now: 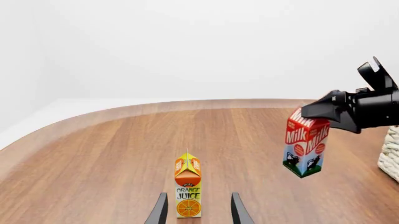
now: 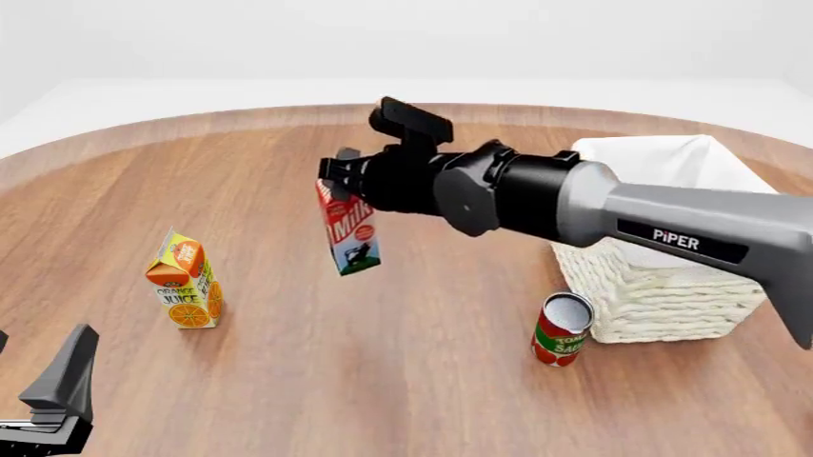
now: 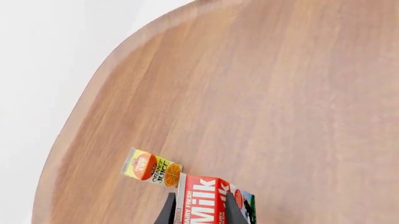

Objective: Pick the milk and place it in the basket.

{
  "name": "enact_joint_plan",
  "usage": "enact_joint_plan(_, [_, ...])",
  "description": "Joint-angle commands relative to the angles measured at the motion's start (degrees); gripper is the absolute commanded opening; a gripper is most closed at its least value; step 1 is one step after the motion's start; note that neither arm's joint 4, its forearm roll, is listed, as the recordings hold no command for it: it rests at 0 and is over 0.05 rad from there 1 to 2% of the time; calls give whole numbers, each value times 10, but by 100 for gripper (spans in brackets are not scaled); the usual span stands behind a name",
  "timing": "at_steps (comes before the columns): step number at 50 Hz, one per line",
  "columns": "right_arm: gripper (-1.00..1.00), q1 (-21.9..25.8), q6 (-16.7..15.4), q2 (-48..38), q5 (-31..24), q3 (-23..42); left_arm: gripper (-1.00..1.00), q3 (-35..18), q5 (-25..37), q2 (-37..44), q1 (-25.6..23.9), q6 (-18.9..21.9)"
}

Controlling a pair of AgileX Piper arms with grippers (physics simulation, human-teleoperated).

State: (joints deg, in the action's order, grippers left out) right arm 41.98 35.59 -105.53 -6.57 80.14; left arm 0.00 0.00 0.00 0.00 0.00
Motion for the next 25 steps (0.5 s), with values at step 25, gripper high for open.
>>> enact_joint_plan(25, [-100, -43, -12, 109, -26, 6, 100, 0, 0, 0, 0, 0])
